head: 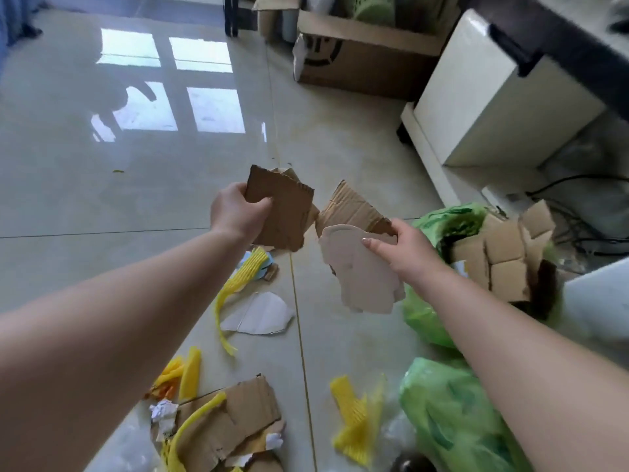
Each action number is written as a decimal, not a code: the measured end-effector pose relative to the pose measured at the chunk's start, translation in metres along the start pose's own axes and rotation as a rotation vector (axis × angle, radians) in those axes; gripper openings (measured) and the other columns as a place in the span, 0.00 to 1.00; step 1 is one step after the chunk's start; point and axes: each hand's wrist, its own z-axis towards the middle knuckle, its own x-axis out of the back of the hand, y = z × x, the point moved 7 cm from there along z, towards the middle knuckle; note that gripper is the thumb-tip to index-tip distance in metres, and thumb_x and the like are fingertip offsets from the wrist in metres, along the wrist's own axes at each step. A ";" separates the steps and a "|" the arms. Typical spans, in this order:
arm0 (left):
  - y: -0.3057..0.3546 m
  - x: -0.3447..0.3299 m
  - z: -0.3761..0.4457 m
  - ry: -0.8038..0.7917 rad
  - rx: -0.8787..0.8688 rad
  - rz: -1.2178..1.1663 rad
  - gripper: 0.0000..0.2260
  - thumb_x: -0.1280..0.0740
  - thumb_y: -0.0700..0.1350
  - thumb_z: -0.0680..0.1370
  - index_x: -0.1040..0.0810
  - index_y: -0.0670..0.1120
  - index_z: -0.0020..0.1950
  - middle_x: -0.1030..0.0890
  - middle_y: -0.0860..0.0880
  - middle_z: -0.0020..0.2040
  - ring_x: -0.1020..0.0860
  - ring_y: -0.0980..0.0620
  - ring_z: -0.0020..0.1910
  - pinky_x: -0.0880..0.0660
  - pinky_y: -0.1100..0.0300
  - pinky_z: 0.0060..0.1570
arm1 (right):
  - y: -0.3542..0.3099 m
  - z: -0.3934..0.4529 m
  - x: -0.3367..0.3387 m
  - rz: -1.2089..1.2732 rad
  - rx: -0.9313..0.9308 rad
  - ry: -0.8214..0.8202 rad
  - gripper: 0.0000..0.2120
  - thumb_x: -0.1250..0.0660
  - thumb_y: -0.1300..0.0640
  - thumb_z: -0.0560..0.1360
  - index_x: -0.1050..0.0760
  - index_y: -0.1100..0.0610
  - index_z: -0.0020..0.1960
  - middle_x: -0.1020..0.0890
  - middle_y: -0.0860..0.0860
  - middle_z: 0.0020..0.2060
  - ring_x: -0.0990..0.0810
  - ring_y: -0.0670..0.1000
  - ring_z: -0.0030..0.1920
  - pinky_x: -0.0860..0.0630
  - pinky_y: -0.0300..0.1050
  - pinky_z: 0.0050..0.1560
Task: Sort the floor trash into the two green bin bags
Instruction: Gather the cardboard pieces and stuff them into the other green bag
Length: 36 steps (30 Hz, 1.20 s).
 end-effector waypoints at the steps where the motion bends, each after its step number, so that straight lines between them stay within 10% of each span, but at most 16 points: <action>1: 0.015 -0.009 -0.011 -0.015 -0.014 -0.018 0.13 0.32 0.45 0.74 0.20 0.44 0.57 0.19 0.46 0.47 0.20 0.44 0.50 0.22 0.49 0.54 | -0.004 -0.011 0.022 -0.010 0.010 0.025 0.07 0.30 0.56 0.73 0.25 0.53 0.50 0.18 0.51 0.46 0.20 0.53 0.47 0.24 0.47 0.48; 11: 0.146 -0.100 -0.096 -0.150 -0.158 -0.122 0.05 0.33 0.43 0.72 0.22 0.51 0.46 0.19 0.47 0.44 0.19 0.45 0.47 0.21 0.48 0.52 | 0.025 -0.099 0.204 0.033 -0.109 0.561 0.11 0.31 0.54 0.73 0.27 0.57 0.51 0.20 0.54 0.48 0.22 0.58 0.50 0.25 0.50 0.49; 17: 0.149 -0.144 -0.126 -0.175 -0.174 -0.092 0.13 0.32 0.47 0.67 0.19 0.44 0.49 0.17 0.43 0.46 0.19 0.42 0.46 0.20 0.46 0.48 | 0.040 -0.115 0.215 -0.146 -0.116 0.528 0.27 0.34 0.52 0.76 0.37 0.56 0.72 0.27 0.56 0.66 0.28 0.59 0.64 0.30 0.50 0.59; 36: 0.129 -0.251 -0.133 -0.296 -0.136 0.144 0.12 0.35 0.43 0.73 0.25 0.46 0.56 0.23 0.50 0.45 0.23 0.46 0.48 0.22 0.50 0.50 | 0.086 -0.054 0.223 -0.521 -0.136 0.465 0.29 0.32 0.50 0.74 0.42 0.55 0.69 0.25 0.59 0.60 0.23 0.60 0.56 0.28 0.48 0.46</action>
